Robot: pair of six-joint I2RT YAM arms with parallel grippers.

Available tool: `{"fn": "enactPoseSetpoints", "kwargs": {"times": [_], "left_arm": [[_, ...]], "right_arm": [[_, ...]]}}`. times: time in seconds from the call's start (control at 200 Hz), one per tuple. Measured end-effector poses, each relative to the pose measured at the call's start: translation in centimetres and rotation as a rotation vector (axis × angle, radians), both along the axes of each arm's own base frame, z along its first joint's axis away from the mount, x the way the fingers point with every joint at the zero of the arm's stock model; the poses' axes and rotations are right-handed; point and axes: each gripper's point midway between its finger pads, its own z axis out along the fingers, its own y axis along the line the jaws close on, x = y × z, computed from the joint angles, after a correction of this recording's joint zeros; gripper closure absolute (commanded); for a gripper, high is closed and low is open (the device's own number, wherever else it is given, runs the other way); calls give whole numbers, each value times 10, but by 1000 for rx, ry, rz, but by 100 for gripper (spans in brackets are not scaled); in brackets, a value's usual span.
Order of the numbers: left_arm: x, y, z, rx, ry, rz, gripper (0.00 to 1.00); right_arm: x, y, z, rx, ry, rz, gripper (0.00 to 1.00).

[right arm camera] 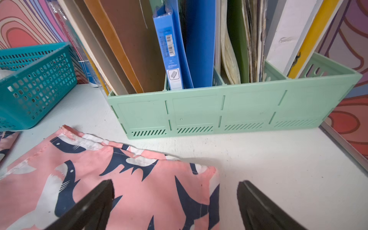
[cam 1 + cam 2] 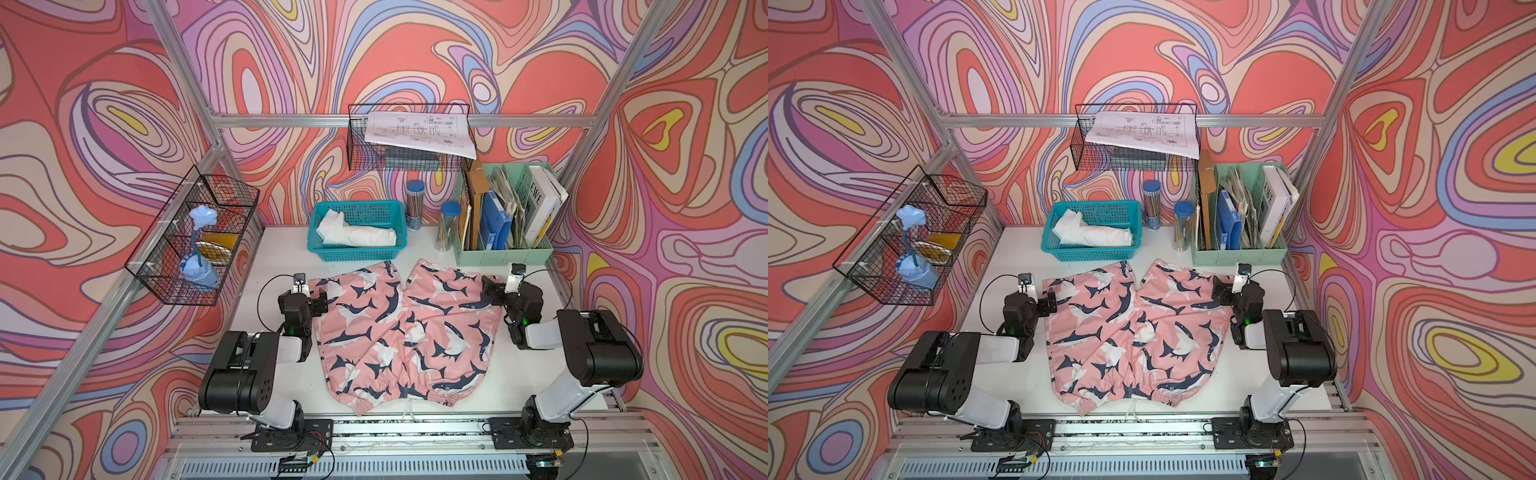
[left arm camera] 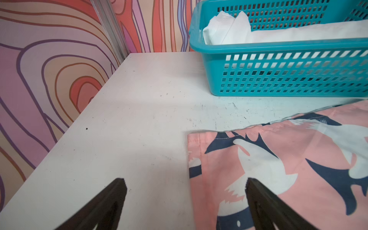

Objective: Roll up the shorts
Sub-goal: Fold the shorts at the center of the board.

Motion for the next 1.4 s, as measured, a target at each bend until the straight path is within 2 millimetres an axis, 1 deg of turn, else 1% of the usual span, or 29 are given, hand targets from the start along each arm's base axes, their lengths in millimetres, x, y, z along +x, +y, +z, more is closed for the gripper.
{"fn": "enactPoseSetpoints", "kwargs": {"times": [0.751, 0.811, 0.846, 0.881, 0.946, 1.026, 1.081, 1.102, 1.117, 1.137, 1.202, 1.217, 1.252, 1.292, 1.337, 1.402], "left_arm": [[2, -9, 0, -15, 4, -54, 2], [0, -12, -1, -13, 27, -72, 1], [0, -14, 2, -10, 39, -84, 1], [0, -17, 9, -4, 43, -95, 2], [4, -26, 34, 5, 17, -123, 1], [8, -42, 79, -3, -71, -173, 2], [8, -56, 111, -11, -134, -212, 2], [8, -63, 125, -15, -161, -234, 1], [8, -66, 131, -17, -170, -243, 2], [7, -73, 144, -21, -190, -267, 2], [3, -97, 175, -35, -235, -341, 2], [3, -100, 179, -38, -239, -353, 1], [0, -116, 193, -49, -254, -405, 1], [-4, -133, 204, -59, -259, -463, 1], [-9, -153, 213, -67, -253, -531, 2], [-16, -180, 219, -67, -233, -615, 2]], "right_arm": [[0, 0, 0, 0, 0, 0, 2], [0, -2, -1, -1, 9, -9, 4], [0, -3, -1, -1, 24, -15, 4], [0, -4, 1, 1, 39, -23, 4], [7, -6, 13, 5, 47, -33, 4], [19, -7, 36, 21, 34, -42, 3], [25, -7, 47, 39, 33, -48, 3], [26, -7, 50, 50, 37, -49, 3], [26, -7, 51, 57, 41, -50, 3], [27, -6, 53, 70, 49, -50, 4], [29, -6, 53, 106, 91, -54, 4], [29, -5, 53, 114, 105, -56, 4], [31, -6, 53, 135, 136, -60, 4], [32, -6, 55, 161, 168, -66, 5], [34, -8, 58, 191, 193, -69, 4], [35, -14, 61, 242, 219, -80, 5]]}}
